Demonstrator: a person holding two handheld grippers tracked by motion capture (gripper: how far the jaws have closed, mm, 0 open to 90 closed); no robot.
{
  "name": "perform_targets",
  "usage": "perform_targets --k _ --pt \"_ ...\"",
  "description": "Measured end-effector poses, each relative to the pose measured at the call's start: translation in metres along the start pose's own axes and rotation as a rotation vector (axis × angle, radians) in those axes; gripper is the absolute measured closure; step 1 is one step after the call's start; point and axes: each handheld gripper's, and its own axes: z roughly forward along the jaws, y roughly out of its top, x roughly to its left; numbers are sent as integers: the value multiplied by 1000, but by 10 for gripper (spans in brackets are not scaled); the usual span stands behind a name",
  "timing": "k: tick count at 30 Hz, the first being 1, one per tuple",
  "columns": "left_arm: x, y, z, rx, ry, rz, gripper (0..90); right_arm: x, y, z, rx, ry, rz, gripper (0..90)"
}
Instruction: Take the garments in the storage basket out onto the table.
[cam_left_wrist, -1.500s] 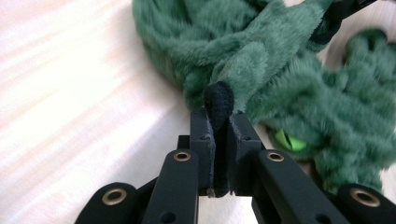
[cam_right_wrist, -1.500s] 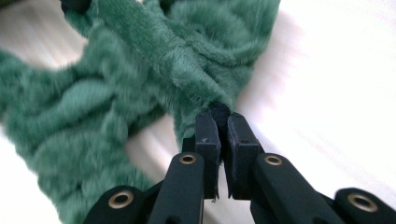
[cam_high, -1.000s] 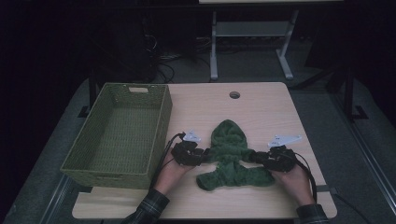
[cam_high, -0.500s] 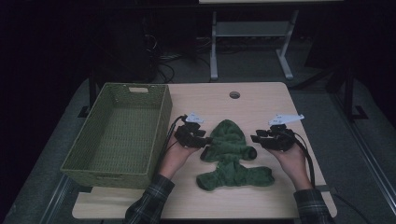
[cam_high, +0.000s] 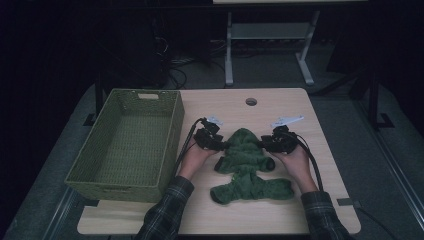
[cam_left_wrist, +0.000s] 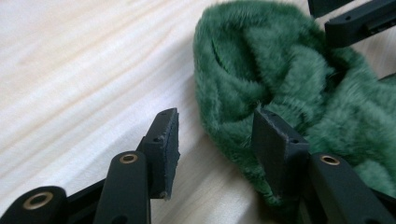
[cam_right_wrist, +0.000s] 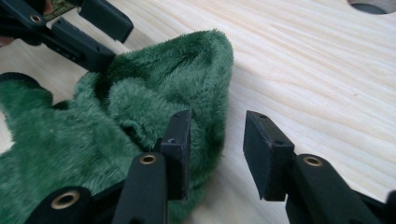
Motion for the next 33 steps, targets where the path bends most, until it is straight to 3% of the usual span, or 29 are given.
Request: perform_targets --k 6,10,13,15,22,24,29,31,33 --pt "0 -2 9 18 -17 2 589 1 2 12 38 4 -6 685" --pt "-2 -3 12 53 -28 22 710 1 -1 16 67 20 -7 805" --pt "-6 -4 12 64 -26 32 851 1 -3 17 82 22 -18 851" --pt "-6 -2 8 64 -19 50 873 2 -4 16 84 17 -25 856" --pt "-9 9 -16 -30 23 61 879 3 4 -7 16 -13 -43 858" --pt "-11 15 -25 -69 33 66 879 3 8 -17 -18 -33 -69 858" --pt "-12 28 -43 -146 108 106 886 -1 21 -33 -60 -80 -93 858" --pt "-8 27 -42 -160 115 95 889 -8 20 -33 -55 -87 -70 860" --pt "-3 24 -36 -142 117 90 891 -17 15 -30 -46 -79 -37 864"
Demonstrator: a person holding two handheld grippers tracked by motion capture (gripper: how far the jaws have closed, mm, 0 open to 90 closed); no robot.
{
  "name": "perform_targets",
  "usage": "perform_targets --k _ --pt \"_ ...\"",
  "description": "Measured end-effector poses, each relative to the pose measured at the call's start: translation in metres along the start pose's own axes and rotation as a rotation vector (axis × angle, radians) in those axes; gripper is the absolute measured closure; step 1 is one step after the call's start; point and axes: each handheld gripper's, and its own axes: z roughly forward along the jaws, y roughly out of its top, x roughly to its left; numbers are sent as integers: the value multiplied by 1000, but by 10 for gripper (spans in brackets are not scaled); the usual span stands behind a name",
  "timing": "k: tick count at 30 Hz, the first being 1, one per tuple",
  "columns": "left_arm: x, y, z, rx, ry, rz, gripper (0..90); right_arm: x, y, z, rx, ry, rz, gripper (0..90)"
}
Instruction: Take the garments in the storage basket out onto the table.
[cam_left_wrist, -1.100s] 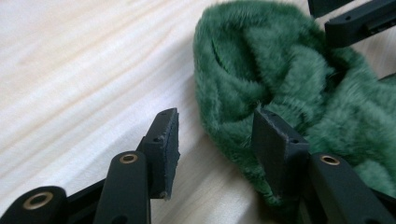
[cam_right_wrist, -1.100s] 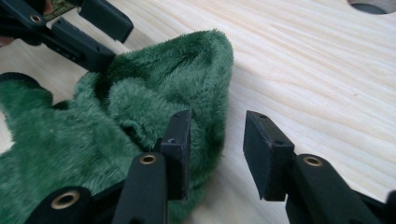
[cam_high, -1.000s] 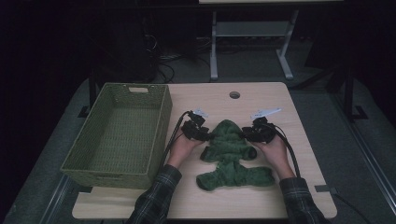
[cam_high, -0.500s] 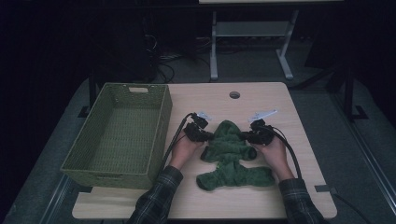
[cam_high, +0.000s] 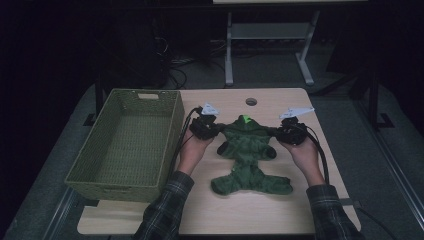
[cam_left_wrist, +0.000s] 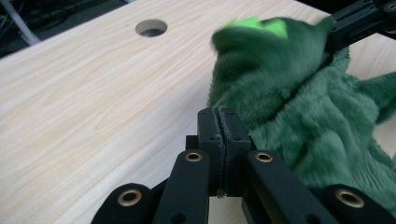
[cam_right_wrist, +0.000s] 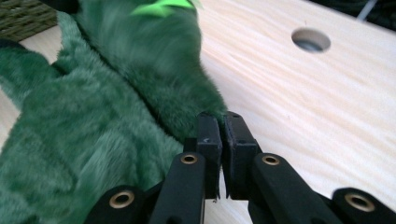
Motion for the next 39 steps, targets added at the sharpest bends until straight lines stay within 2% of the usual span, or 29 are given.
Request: perform_targets --k 3,5,6,11,12,16,18,20,22,26,29,34,39 --pt "3 -10 16 21 2 -12 893 -8 -9 10 30 15 41 867" --pt "5 -17 27 42 3 -21 893 -10 -13 18 61 7 50 871" --pt "6 -20 32 38 5 -34 893 -12 -15 22 72 0 40 872" --pt "8 -27 50 76 4 -8 893 -15 -22 35 135 -30 30 873" --pt "8 -28 52 82 1 -8 893 -16 -24 36 141 -30 23 873" --pt "8 -31 60 103 -7 -12 890 -18 -30 42 158 -25 46 872" --pt "8 -31 61 111 -10 -12 882 -17 -32 42 143 -29 48 871" --pt "9 -30 60 113 -15 -9 872 -17 -32 42 145 -29 50 858" --pt "10 -27 55 106 -17 -14 848 -16 -30 39 137 -28 49 799" --pt "11 -21 42 77 -28 -44 778 -14 -23 28 91 -13 66 722" --pt "11 -17 31 68 -36 -47 721 -11 -17 16 63 -18 51 681" --pt "-1 -12 12 65 -48 -27 628 -4 -9 -2 36 -17 54 658" --pt "-13 -16 -6 67 -72 -7 553 6 -10 -14 17 -14 45 655"
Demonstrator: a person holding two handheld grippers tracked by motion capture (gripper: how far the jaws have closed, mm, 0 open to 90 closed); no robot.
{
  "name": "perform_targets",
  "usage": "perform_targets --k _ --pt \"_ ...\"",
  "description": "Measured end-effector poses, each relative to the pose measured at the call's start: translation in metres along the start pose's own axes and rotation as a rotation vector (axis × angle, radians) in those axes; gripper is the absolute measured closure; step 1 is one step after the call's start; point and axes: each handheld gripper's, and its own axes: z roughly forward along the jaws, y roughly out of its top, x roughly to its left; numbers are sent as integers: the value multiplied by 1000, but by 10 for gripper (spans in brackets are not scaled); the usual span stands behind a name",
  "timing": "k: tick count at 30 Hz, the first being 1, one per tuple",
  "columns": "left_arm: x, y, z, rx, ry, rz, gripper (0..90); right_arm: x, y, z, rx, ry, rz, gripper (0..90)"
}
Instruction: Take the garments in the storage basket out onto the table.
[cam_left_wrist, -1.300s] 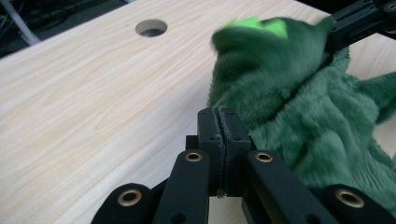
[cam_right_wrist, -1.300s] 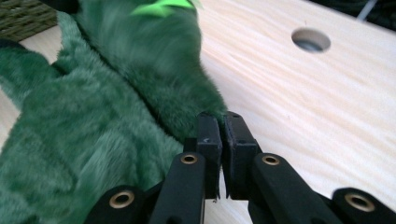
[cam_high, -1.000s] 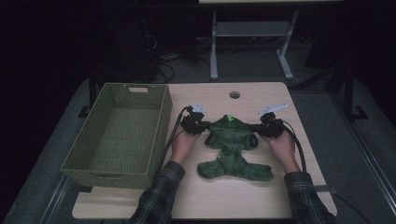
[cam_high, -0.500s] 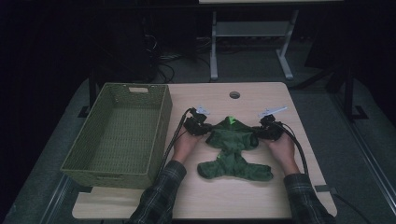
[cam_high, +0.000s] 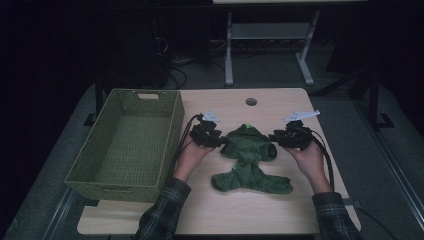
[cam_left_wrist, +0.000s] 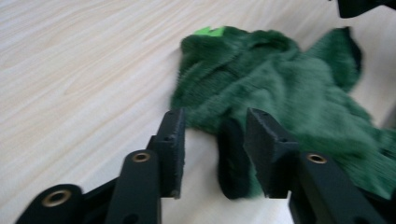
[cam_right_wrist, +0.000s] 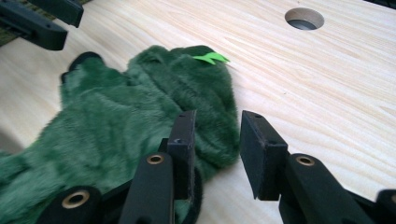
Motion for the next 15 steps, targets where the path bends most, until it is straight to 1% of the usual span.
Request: perform_targets --k 1,6,8,9,11,12,14,15 --pt "-3 -2 -3 2 -3 3 537 2 -1 -2 -4 3 -6 652" --pt "-19 -14 -19 -14 -11 19 447 15 -4 -8 -7 20 1 648" --pt "-24 -20 -25 -20 -7 21 401 21 -6 -9 -17 28 -10 648" --pt "-27 -24 -27 -23 -11 13 386 24 -7 -10 -16 32 -12 645" --pt "-31 -31 -31 -14 -12 24 366 29 -9 -10 -10 36 -14 641" --pt "-33 -35 -32 -18 -14 20 362 32 -10 -10 -3 44 -14 639" --pt "-36 -41 -36 -18 -14 21 349 36 -10 -10 2 50 -35 637" --pt "-38 -45 -37 -21 -14 15 341 38 -9 -10 6 51 -41 637"
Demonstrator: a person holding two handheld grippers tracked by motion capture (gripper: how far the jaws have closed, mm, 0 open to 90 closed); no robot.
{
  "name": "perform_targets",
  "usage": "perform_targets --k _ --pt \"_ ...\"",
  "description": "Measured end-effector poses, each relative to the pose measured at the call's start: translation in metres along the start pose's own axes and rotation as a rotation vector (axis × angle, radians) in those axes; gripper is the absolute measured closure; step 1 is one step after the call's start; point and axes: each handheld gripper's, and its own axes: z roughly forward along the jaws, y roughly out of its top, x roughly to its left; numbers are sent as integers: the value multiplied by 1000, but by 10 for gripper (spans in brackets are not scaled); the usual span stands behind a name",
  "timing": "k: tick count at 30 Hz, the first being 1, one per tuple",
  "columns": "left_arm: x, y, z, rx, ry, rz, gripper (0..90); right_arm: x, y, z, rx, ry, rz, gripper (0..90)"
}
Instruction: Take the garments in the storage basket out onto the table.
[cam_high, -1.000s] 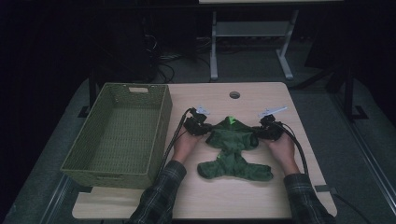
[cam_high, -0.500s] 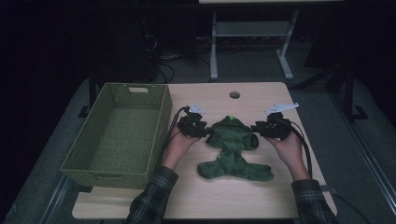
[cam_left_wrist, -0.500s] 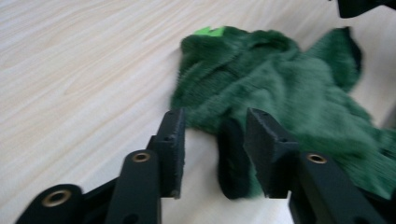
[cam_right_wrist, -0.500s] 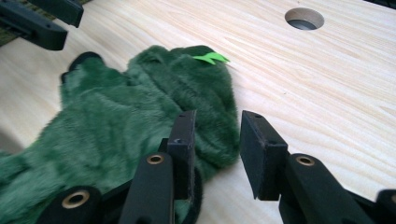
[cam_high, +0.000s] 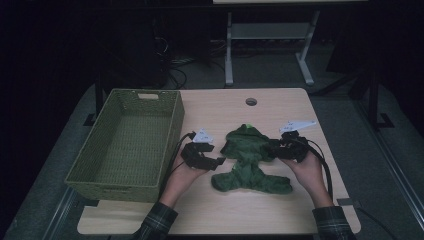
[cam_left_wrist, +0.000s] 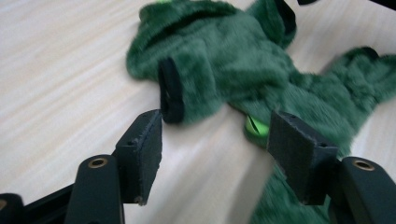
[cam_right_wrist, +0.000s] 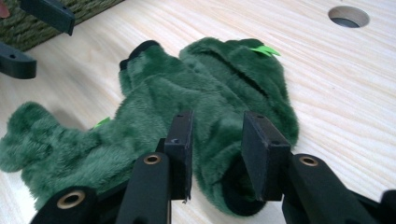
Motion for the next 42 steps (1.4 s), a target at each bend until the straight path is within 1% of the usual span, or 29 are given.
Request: perform_targets --k 1,3,5,6,10,12,14,15,16,19,21,23,24,25,28,29,30,31,34,35,36,38,40,41,42 --pt "-2 -4 -2 2 -1 -2 328 2 0 -1 -4 5 -1 637" --pt "-5 -10 -4 1 -2 -5 302 5 0 -2 -18 30 10 637" --pt "-8 -18 -6 14 0 -1 268 10 -2 -2 -26 35 6 638" --pt "-10 -20 -6 15 2 -2 255 12 -3 -2 -25 39 -5 638" --pt "-19 -33 -8 39 27 29 180 18 -5 1 -9 43 -24 640" --pt "-26 -39 -9 44 29 34 165 20 -3 2 -8 54 -31 640" --pt "-33 -45 -9 51 43 51 144 24 -2 5 -21 67 -28 645" --pt "-36 -48 -9 54 50 56 142 26 -2 6 -13 75 -31 644" --pt "-38 -50 -9 60 55 61 136 29 -2 7 -10 73 -45 643" --pt "-45 -57 -11 65 50 64 130 35 -2 10 -2 90 -48 641" --pt "-50 -61 -13 67 56 79 130 39 -1 11 -1 98 -59 641" --pt "-55 -66 -15 67 54 84 129 44 -1 11 -2 111 -56 640" --pt "-57 -69 -16 71 56 90 129 46 -1 12 -2 123 -48 641" --pt "-59 -73 -16 79 57 97 129 48 -1 13 -3 131 -49 641" --pt "-61 -80 -17 89 65 104 126 57 0 16 -5 156 -43 643" --pt "-62 -82 -17 82 66 100 126 60 0 17 -1 160 -44 643" --pt "-62 -83 -17 91 70 105 127 64 0 18 1 168 -50 643" --pt "-62 -84 -16 93 72 100 127 67 -1 20 0 174 -65 644" --pt "-59 -87 -15 92 70 82 126 77 -2 21 6 190 -79 644" --pt "-59 -88 -14 97 71 84 126 80 -2 22 7 197 -83 647" --pt "-58 -89 -13 98 65 79 125 84 -2 23 7 202 -84 650" --pt "-57 -91 -12 82 52 70 123 90 -2 25 9 216 -100 652" --pt "-55 -94 -12 56 38 82 122 97 -1 27 9 230 -108 658" --pt "-54 -95 -13 54 32 86 124 99 -1 28 9 240 -117 662" --pt "-53 -95 -13 55 30 88 124 104 0 29 10 252 -116 664"
